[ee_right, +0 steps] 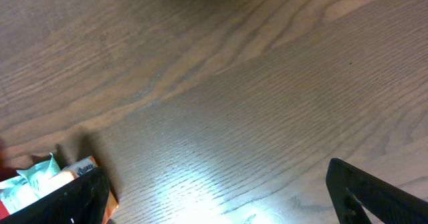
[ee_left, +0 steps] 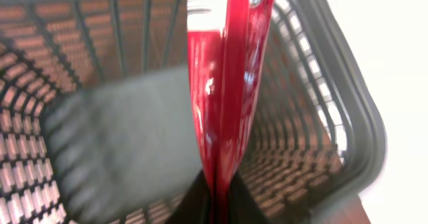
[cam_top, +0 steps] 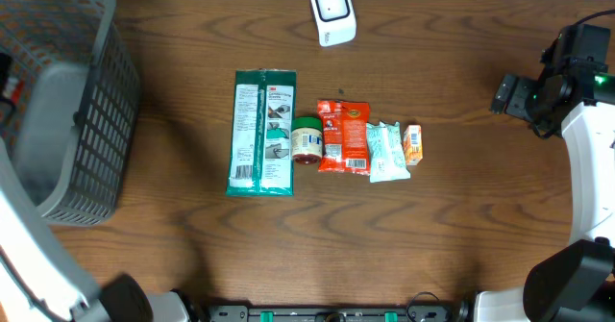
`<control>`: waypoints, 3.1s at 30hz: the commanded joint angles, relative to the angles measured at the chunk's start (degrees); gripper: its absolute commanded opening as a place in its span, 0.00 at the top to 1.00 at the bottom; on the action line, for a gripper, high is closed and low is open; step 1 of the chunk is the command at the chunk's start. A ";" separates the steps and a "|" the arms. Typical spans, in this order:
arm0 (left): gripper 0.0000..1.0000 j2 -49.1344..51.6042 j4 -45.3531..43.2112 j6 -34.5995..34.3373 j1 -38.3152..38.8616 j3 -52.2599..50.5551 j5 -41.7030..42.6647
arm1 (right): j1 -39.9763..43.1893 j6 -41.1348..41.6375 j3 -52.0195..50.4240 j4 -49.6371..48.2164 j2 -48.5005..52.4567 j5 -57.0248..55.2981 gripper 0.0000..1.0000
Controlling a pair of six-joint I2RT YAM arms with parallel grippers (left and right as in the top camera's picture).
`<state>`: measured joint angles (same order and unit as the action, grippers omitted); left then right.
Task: Scan the item barcode
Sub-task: 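Carry the Nescafe stick with the left gripper over the glove pack, then lower the Nescafe stick onto the glove pack's right edge, left gripper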
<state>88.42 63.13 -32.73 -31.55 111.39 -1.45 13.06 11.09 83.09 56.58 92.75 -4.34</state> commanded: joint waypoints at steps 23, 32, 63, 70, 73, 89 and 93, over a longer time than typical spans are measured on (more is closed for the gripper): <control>0.90 -3.50 11.52 6.75 46.31 -20.55 4.90 | 0.02 -0.02 0.48 0.04 -0.15 -0.28 0.01; 0.90 -2.58 3.56 6.78 49.11 -30.21 4.92 | 0.02 -0.02 0.48 0.04 -0.15 -0.28 0.01; 0.89 -2.54 -24.87 6.78 53.66 -53.66 4.87 | 0.02 -0.02 0.48 0.04 -0.15 -0.28 0.01; 0.89 -2.21 -35.12 6.73 53.66 -59.82 4.87 | 0.02 -0.02 0.48 0.04 -0.15 -0.28 0.01; 0.89 -1.44 -38.12 6.73 53.66 -61.20 4.87 | 0.02 -0.02 0.48 0.04 -0.15 -0.28 0.01; 0.27 5.09 -44.11 7.52 53.48 -60.15 4.87 | 0.02 -0.02 0.48 0.04 -0.15 -0.28 0.01; 0.25 2.67 -41.59 8.50 53.09 -57.31 4.87 | 0.02 -0.02 0.48 0.02 -0.15 -0.31 0.01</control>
<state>93.49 20.10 -25.61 21.87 50.72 3.95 13.06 11.09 83.09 56.55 92.75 -4.34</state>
